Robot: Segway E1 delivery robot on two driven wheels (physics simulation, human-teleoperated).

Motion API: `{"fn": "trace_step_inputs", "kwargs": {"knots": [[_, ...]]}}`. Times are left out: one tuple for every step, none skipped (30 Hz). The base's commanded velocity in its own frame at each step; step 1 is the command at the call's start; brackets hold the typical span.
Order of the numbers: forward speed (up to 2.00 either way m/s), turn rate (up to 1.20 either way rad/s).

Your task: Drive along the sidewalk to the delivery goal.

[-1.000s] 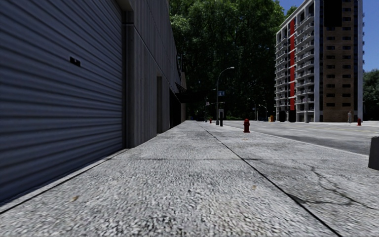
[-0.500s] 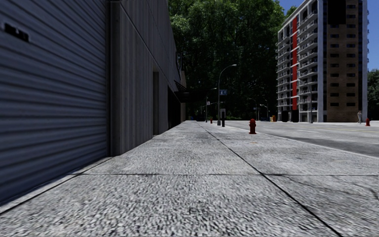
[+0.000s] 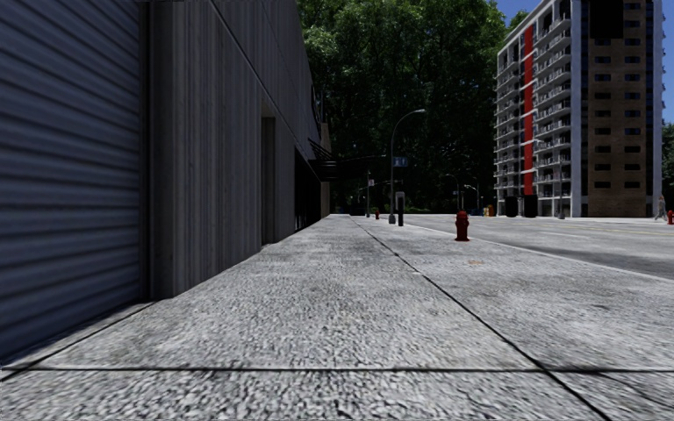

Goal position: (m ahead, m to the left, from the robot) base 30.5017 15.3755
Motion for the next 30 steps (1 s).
{"fn": "trace_step_inputs", "kwargs": {"knots": [[2.00, 0.00], [2.00, 0.00], [2.00, 0.00], [2.00, 0.00], [2.00, 0.00], [2.00, 0.00], [2.00, 0.00], [2.00, 0.00], [2.00, 0.00], [2.00, 0.00], [2.00, 0.00], [2.00, 0.00], [2.00, 0.00], [2.00, 0.00], [2.00, 0.00], [2.00, 0.00], [2.00, 0.00], [2.00, 0.00], [2.00, 0.00], [2.00, 0.00], [2.00, 0.00], [2.00, 0.00], [2.00, 0.00], [2.00, 0.00], [2.00, 0.00], [2.00, 0.00], [2.00, 0.00], [2.00, 0.00], [2.00, 0.00], [2.00, 0.00]]}}
